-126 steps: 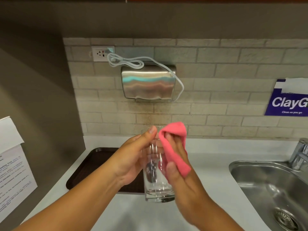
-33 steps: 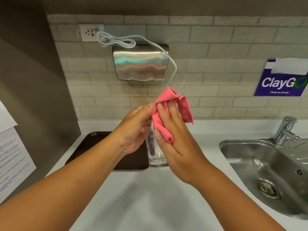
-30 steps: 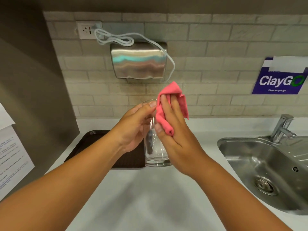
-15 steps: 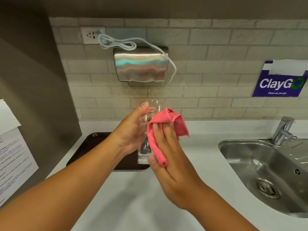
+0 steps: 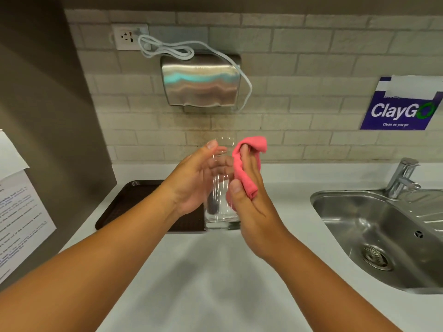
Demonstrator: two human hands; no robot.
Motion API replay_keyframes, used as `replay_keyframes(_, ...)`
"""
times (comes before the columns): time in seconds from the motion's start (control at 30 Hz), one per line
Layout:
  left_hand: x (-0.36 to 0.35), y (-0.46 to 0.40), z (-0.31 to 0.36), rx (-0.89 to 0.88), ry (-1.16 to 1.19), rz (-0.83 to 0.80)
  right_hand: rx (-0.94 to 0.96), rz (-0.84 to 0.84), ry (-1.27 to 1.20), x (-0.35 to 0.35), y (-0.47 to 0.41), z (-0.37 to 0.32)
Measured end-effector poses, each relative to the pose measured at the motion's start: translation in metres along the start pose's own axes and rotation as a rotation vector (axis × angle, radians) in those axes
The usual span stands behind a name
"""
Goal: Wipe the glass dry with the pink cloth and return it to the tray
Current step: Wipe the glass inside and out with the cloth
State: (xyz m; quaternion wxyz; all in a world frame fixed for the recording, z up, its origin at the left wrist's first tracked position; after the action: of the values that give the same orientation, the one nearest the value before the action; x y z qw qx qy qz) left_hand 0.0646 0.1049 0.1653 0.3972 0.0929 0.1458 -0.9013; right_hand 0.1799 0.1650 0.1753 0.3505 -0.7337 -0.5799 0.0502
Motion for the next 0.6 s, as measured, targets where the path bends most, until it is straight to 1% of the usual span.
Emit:
replay_keyframes(0.1, 0.008, -0.001, 0.002, 0.007, 0.045, 0.039, -0.036, -0.044, 0.051, -0.012, 0.020, 0.007)
replay_keyframes(0.27, 0.013, 0.002, -0.006, 0.048, 0.079, 0.066, 0.101, -0.116, 0.196, -0.024, 0.033, -0.010)
replay_keyframes(0.3, 0.011, 0.003, -0.007, 0.056, 0.089, 0.050, 0.111, -0.120, 0.233, -0.024, 0.032, -0.012)
replay_keyframes(0.4, -0.006, 0.008, -0.017, 0.100, 0.100, -0.106, 0.155, -0.108, 0.355, -0.022, 0.023, -0.016)
replay_keyframes(0.47, -0.011, 0.011, -0.022, 0.100, 0.093, -0.121, 0.126, -0.055, 0.298, -0.014, 0.013, -0.014)
replay_keyframes(0.6, -0.013, 0.016, -0.020, 0.031, 0.062, -0.072, -0.086, 0.093, -0.109, 0.012, 0.000, 0.006)
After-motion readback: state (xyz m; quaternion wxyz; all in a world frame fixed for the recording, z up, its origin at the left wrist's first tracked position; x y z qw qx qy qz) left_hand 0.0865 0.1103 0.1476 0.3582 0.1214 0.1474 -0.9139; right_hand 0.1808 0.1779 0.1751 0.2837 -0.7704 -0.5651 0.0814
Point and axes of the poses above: each hand's wrist, its own y-axis away from the middle knuckle, its own x-axis out of the back of the hand, z = x × y, the point moved 10 cm from there along -y, towards the middle knuckle
